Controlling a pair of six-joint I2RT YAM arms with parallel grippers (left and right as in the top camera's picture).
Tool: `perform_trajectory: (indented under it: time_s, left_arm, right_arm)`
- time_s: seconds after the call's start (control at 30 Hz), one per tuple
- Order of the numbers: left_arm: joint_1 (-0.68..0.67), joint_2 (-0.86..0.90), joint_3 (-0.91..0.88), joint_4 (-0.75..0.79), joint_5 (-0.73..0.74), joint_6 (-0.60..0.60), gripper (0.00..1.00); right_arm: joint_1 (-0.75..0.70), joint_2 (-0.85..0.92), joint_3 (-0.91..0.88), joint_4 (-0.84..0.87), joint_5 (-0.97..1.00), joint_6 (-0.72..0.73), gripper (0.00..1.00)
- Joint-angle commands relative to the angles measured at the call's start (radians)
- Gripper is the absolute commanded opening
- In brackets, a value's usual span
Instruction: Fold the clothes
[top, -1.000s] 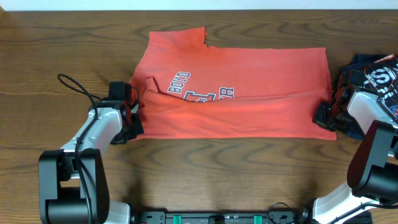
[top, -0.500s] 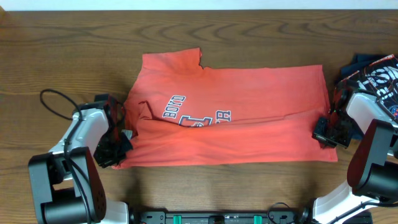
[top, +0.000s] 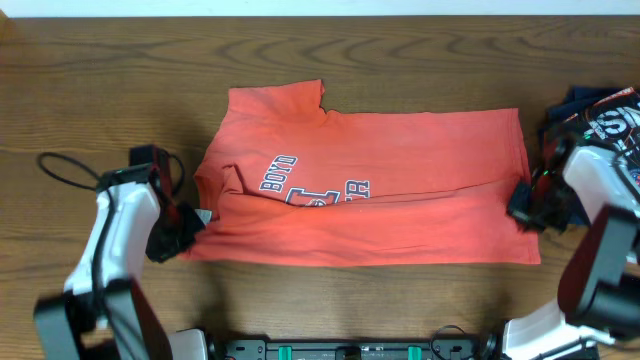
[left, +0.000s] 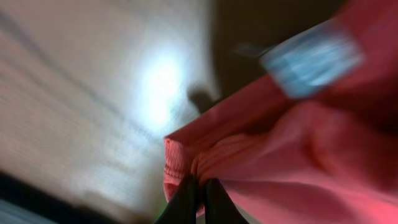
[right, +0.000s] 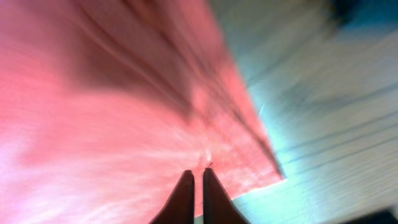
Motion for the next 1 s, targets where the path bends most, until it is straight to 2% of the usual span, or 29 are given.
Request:
perform_trajectory:
  time_s: [0.0,0.03,0.07,0.17,0.27,0.4,0.5,0.63,0.77,0.97]
  left_arm:
    - [0.007,-0.108,0.05,0.051,0.006,0.016,0.1]
    - [0.007,-0.135,0.051,0.085,0.013,0.016,0.22]
    - [0.007,-0.159,0.051,0.126,0.035,0.021,0.3]
    - [0.007,-0.201,0.051,0.259,0.15,0.054,0.43]
    - [0.007,-0.201,0.051,0.334,0.188,0.047,0.49]
    - [-0.004,-0.197,0.051,0.402,0.19,0.042,0.5]
    - [-0.04,-0.195,0.051,0.532,0.217,0.078,0.5]
    - [-0.103,-0.136,0.085,0.691,0.264,0.083,0.57]
    - [-0.15,0.049,0.235,0.687,0.264,0.117,0.58]
    - [-0.146,0.403,0.535,0.618,0.28,0.132,0.59]
  right_arm:
    - [0.007,-0.131,0.117,0.015,-0.032,-0.029,0.38]
    - [0.007,-0.153,0.138,0.03,-0.048,-0.049,0.49]
    - [0.007,-0.174,0.155,0.053,-0.071,-0.075,0.53]
    - [0.007,-0.219,0.183,0.111,-0.122,-0.125,0.54]
    - [0.007,-0.227,0.185,0.119,-0.122,-0.125,0.53]
    - [0.007,-0.212,0.177,0.111,-0.121,-0.126,0.52]
    - [0.009,-0.206,0.169,0.116,-0.122,-0.126,0.51]
    - [0.011,-0.206,0.164,0.116,-0.137,-0.125,0.51]
    - [0.011,-0.206,0.164,0.098,-0.136,-0.126,0.51]
    - [0.011,-0.206,0.164,0.081,-0.136,-0.13,0.52]
